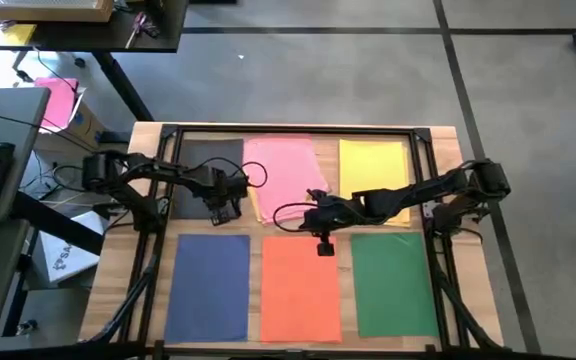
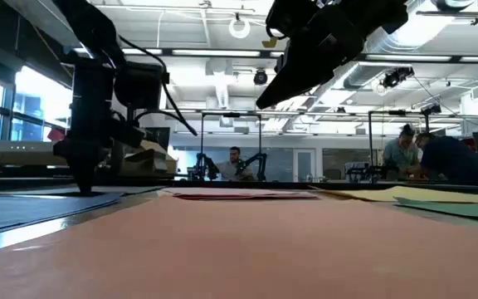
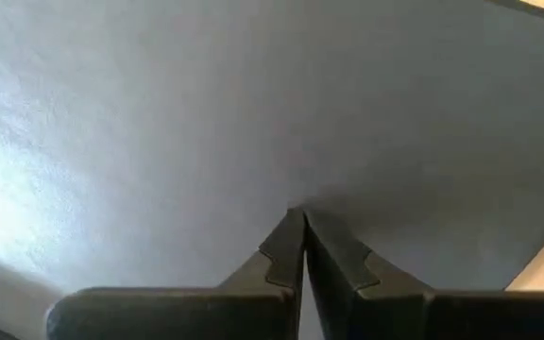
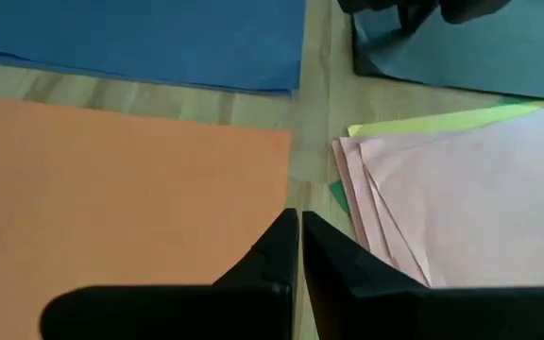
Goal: Organize paper
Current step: Adjust the black paper
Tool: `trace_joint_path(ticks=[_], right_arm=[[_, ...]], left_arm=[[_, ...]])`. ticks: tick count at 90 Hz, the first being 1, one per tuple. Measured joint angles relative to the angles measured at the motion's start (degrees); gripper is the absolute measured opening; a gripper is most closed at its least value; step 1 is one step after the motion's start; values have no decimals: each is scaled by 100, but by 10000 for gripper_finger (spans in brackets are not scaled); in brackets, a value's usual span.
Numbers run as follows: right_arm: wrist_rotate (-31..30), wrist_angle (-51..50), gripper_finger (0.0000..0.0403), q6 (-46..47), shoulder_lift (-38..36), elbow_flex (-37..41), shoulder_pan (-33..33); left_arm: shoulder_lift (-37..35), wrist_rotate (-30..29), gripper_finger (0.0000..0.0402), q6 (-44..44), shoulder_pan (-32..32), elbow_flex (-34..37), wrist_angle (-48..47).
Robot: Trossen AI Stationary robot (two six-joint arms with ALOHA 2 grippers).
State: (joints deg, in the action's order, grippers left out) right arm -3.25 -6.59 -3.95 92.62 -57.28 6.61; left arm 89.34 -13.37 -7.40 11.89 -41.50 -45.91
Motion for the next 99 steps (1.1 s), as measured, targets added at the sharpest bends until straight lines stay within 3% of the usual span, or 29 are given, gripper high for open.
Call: trace_joint_path(ticks=[51, 74, 99], right_arm=[[0, 17, 0, 3, 0, 0, 0], [33, 86, 0, 3, 0, 0, -50], [60, 127, 0, -236, 231, -2, -351]], left_arm=[[-15, -325, 0, -116, -488, -2, 17], [-230, -489, 0, -160, -567, -400, -348], [-604, -669, 0, -916, -781, -651, -346]])
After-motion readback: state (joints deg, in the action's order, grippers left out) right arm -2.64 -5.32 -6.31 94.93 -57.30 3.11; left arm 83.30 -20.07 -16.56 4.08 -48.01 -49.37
